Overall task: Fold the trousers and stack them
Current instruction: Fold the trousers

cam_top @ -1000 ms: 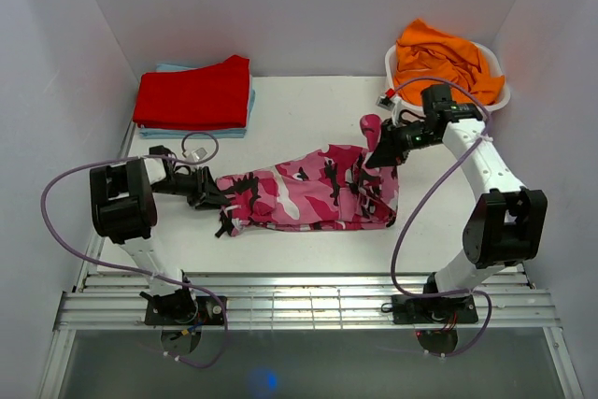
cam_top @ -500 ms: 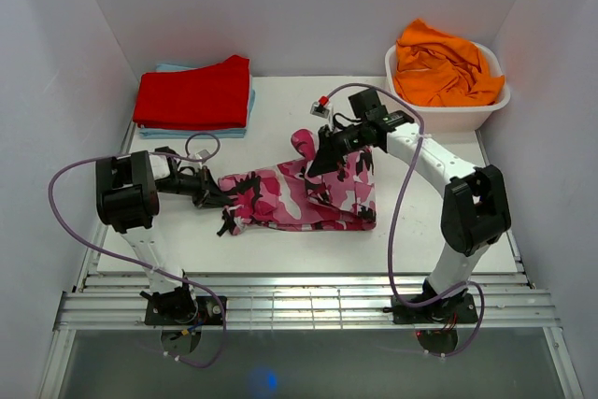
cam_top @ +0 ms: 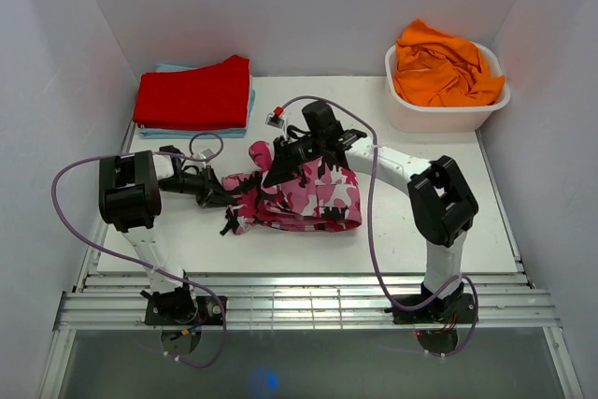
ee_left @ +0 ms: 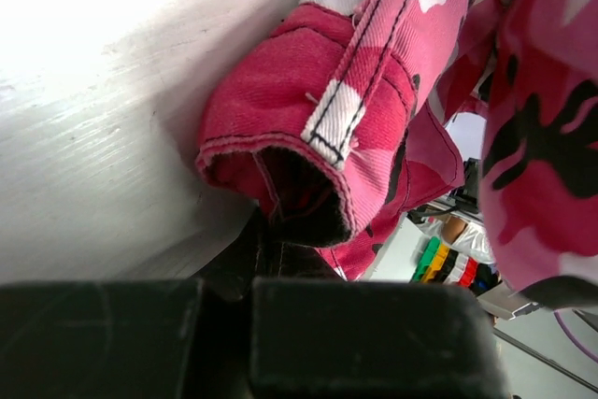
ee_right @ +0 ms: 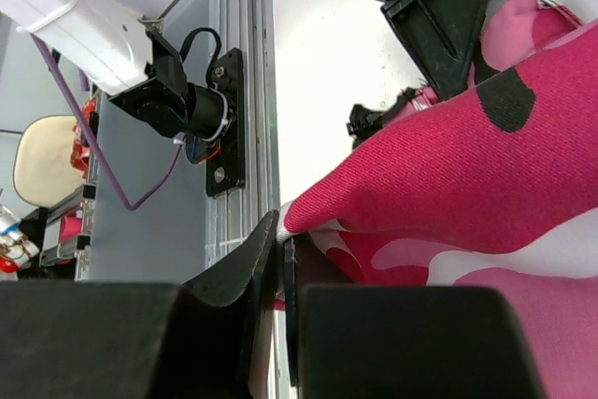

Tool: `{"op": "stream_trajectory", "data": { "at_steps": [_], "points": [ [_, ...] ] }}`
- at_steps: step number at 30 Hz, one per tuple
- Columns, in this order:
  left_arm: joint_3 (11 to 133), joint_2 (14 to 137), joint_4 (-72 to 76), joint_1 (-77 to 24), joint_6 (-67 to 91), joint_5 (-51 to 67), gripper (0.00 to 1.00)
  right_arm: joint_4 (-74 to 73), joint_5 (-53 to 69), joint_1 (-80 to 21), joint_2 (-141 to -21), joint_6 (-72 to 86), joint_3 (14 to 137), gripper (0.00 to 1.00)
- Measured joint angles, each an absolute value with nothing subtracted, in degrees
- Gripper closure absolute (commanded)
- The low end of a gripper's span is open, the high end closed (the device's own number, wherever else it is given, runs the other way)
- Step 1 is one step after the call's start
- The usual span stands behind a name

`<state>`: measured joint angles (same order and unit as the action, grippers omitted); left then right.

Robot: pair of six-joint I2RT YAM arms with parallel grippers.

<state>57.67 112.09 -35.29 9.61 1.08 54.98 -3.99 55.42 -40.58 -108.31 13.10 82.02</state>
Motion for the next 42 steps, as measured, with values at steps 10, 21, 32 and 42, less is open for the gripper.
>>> {"op": "stream_trajectory", "data": {
  "at_steps": [10, 21, 32, 42],
  "points": [
    [57.04, 112.33, -34.0, 9.32, 3.03, 55.77, 1.0, 4.75, 51.64, -44.8, -116.81, 21.5, 84.01, 0.92],
    [56.95, 113.06, -33.76, 9.19, 3.84, 56.71, 1.0, 10.66, 49.1, -46.98, -122.32, 28.34, 88.66, 0.92],
    [56.95, 113.1, -33.82, 9.15, 3.92, 56.66, 0.91, 15.05, 48.1, -50.35, -125.97, 31.42, 88.73, 0.92],
    [59.31, 109.4, -39.07, 10.81, 4.54, 54.15, 0.07, 16.97, 48.14, -50.37, -127.98, 33.06, 88.29, 0.49]
  ]
}}
